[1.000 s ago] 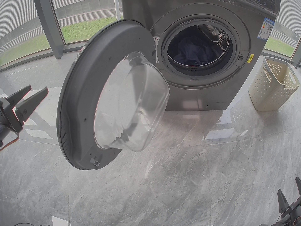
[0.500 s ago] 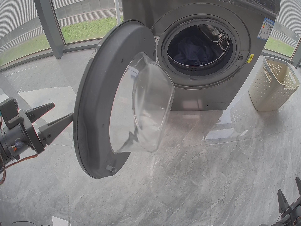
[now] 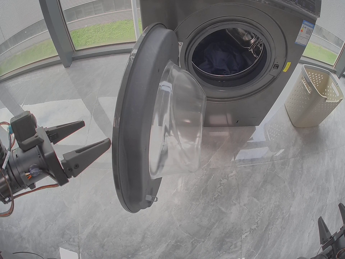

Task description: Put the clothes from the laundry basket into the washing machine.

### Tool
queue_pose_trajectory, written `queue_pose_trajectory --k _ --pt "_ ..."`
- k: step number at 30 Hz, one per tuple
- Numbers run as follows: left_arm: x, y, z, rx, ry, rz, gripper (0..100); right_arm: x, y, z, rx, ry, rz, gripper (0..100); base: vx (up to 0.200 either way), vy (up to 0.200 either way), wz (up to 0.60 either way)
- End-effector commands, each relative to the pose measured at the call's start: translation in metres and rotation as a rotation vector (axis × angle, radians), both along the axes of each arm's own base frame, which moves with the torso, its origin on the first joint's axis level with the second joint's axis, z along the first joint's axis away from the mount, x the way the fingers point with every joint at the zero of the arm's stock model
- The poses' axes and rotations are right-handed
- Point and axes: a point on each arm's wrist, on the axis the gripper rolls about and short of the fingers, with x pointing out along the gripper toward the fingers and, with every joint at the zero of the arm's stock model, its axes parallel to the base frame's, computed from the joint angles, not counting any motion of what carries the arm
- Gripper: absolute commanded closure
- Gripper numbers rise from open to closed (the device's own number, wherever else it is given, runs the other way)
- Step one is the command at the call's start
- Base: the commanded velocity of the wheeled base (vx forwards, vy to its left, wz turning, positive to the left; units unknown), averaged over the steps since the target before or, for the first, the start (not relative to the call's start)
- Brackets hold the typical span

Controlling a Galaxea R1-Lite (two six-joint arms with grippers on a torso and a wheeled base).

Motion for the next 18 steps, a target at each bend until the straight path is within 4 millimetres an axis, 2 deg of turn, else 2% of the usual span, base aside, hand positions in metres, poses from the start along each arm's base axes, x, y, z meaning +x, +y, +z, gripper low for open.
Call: queue_pose_trajectory --k 1,13,16,18 --pt "0.013 -0.013 -0.001 0.009 0.025 -0.018 0 0.000 0.000 -0.005 0.000 0.005 0.000 0 0.000 0.000 0.00" --pt "0.046 -0.055 -0.006 0.008 0.019 -0.057 0 0.000 0.000 -0.005 0.000 0.003 0.000 0 0.000 0.000 0.00" --pt "0.061 -0.077 -0.002 -0.013 -0.008 -0.054 0 0.000 0.000 -0.005 0.000 0.005 0.000 0 0.000 0.000 0.00" --pt "0.063 -0.079 -0.002 -0.015 -0.009 -0.054 0 0.000 0.000 -0.005 0.000 0.005 0.000 0 0.000 0.000 0.00"
